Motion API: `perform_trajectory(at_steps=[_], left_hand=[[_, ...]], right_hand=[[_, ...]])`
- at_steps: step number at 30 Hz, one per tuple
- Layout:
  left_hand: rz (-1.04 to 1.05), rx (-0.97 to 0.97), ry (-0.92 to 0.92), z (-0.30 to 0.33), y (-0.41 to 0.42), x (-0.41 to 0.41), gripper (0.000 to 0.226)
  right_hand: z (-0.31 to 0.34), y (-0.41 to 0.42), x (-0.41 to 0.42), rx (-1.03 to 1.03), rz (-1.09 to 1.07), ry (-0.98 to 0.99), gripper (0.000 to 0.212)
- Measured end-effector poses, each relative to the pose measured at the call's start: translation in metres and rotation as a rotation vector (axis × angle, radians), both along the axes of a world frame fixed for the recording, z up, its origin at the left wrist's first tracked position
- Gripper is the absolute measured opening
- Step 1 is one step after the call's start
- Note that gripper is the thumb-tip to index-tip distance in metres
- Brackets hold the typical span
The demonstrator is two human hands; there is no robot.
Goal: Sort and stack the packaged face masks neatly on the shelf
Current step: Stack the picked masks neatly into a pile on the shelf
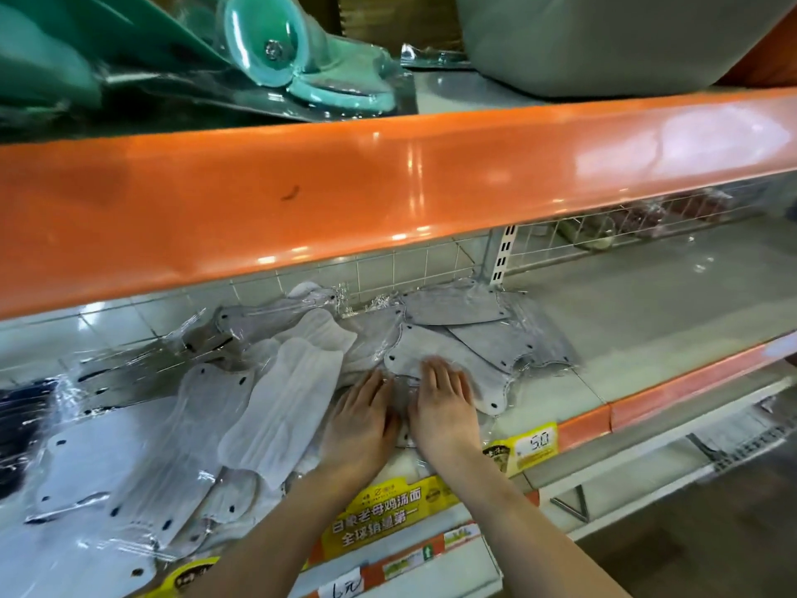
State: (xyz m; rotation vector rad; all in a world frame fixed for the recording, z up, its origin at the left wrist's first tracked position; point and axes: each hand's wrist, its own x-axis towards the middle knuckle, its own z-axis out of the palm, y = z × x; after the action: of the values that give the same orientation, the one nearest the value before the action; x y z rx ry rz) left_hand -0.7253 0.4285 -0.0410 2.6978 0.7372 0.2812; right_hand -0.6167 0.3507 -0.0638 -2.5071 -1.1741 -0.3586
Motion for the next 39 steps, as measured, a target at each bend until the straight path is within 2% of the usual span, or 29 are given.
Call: perform_trajectory(at_steps=[4,9,15,19,21,23,25,26,28,32,36,39], left_hand=[[0.009,-0.013,-0.029,0.0,-0.002,0.0,0.082],[0.049,-0.065,-0.108,0.0,-0.001,-0.006,0.054],[0.148,-0.194,-0.287,0.007,-0.005,-0.007,0.051],[0.181,-0.263,-0.35,0.02,0.003,-0.009,0.072],[0.188,-0.259,-0.372,0.029,0.01,-0.01,0.066],[0.142,-0.355,-0.403,0.038,0.018,-0.01,0.045],[0.145,-0.505,-0.437,0.049,0.022,-0.012,0.011],[0.169,-0.532,-0.464,0.054,0.024,-0.012,0.011],[0.209,-0.594,-0.552,0.059,0.025,-0.013,0.03],[0.35,-0.857,-0.736,0.066,0.016,-0.018,0.007],[0.441,-0.91,-0.783,0.065,0.011,-0.025,0.01],[0.462,-0.928,-0.763,0.061,0.008,-0.028,0.013]], right_hand=[[0.0,0.0,0.001,0.032,-0.004,-0.018,0.05],[0.002,-0.002,-0.001,0.069,-0.019,-0.057,0.025],[0.01,-0.007,-0.003,0.082,0.008,0.007,0.023],[0.021,-0.013,-0.002,0.255,0.062,0.079,0.014],[0.032,-0.015,-0.001,0.345,0.134,0.121,0.01],[0.045,-0.015,-0.001,0.434,0.216,0.18,0.019],[0.059,-0.013,0.0,0.499,0.297,0.221,0.027],[0.065,-0.011,0.002,0.52,0.315,0.2,0.027],[0.076,-0.009,0.002,0.547,0.281,0.091,0.024],[0.085,-0.013,0.001,0.591,0.202,0.013,0.027],[0.068,-0.021,0.003,0.457,0.213,-0.016,0.032],[0.052,-0.025,-0.001,0.279,0.329,0.016,0.056]])
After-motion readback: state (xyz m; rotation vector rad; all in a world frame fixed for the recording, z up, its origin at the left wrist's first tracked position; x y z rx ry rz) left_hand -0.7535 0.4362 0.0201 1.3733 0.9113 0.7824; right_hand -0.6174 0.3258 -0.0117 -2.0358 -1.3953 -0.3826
